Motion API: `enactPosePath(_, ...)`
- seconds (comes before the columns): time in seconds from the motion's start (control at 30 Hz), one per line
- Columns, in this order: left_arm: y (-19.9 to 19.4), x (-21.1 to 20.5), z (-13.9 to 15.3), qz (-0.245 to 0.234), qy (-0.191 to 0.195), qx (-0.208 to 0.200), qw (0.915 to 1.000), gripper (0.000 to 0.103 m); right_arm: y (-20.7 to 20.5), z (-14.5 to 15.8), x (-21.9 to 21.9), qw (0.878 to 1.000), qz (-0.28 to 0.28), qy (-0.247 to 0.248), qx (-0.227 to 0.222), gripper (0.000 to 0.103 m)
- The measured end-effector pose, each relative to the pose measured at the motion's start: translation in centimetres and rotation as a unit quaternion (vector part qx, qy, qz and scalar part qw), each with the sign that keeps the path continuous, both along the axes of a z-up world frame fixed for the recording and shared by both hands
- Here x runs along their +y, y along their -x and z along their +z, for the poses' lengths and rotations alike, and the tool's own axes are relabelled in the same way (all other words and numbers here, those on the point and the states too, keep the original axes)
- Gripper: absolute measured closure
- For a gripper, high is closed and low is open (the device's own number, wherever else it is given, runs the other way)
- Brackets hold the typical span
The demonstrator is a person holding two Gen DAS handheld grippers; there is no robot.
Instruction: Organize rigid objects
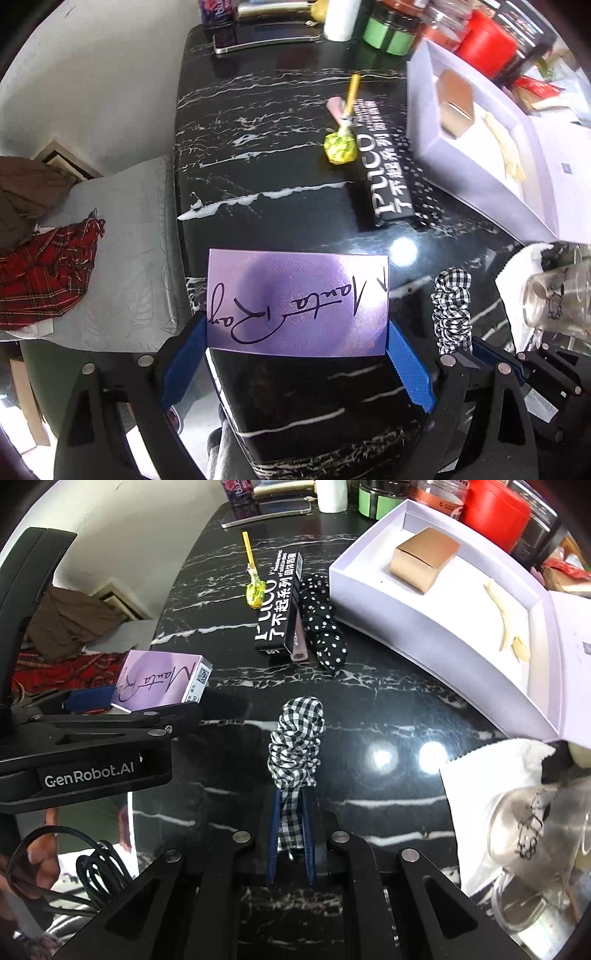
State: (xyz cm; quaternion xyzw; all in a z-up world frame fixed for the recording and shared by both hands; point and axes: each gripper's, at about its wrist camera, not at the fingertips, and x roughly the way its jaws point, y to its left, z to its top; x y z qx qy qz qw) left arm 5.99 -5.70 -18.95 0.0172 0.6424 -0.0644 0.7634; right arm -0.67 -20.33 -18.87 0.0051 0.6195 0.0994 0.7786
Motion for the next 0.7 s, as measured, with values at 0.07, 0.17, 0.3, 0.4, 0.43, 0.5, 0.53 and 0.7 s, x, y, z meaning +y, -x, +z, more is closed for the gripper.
enactPosePath(0.07,0.6,-0.8,0.8,-0.007,0.001,-0.003,1.0000,0.010,0.3,0.3,-0.1,1.000,-0.003,0.002,-0.003,0.091)
enactPosePath(0.17,1.3,-1.5,1.6,-0.019,0.003,-0.008,0.9998,0.010,0.9,0.8,-0.4,1.000,-0.010,0.003,-0.009,0.091)
enactPosePath(0.3,2.1,-2.4,2.3,-0.034,0.009,-0.010,0.9993,0.010,1.7,1.3,-0.8,1.000,-0.024,0.003,-0.014,0.091)
enactPosePath(0.4,2.6,-3.2,3.0,-0.047,0.010,-0.012,0.9988,0.010,2.4,1.6,-1.5,0.999,-0.035,0.002,-0.016,0.091)
enactPosePath(0.43,2.6,-3.3,3.1,-0.050,0.011,-0.012,0.9986,0.010,2.5,1.7,-1.6,0.999,-0.039,0.003,-0.016,0.091)
enactPosePath(0.5,2.6,-3.5,3.3,-0.057,0.012,-0.014,0.9982,0.010,2.8,1.9,-1.7,0.999,-0.044,0.003,-0.017,0.091)
enactPosePath(0.53,2.6,-3.7,3.4,-0.059,0.011,-0.014,0.9981,0.010,2.9,2.0,-1.9,0.999,-0.045,0.002,-0.016,0.091)
enactPosePath(0.7,2.1,-4.3,4.3,-0.069,0.013,-0.021,0.9973,0.010,3.5,2.9,-2.9,0.998,-0.054,0.002,-0.020,0.091)
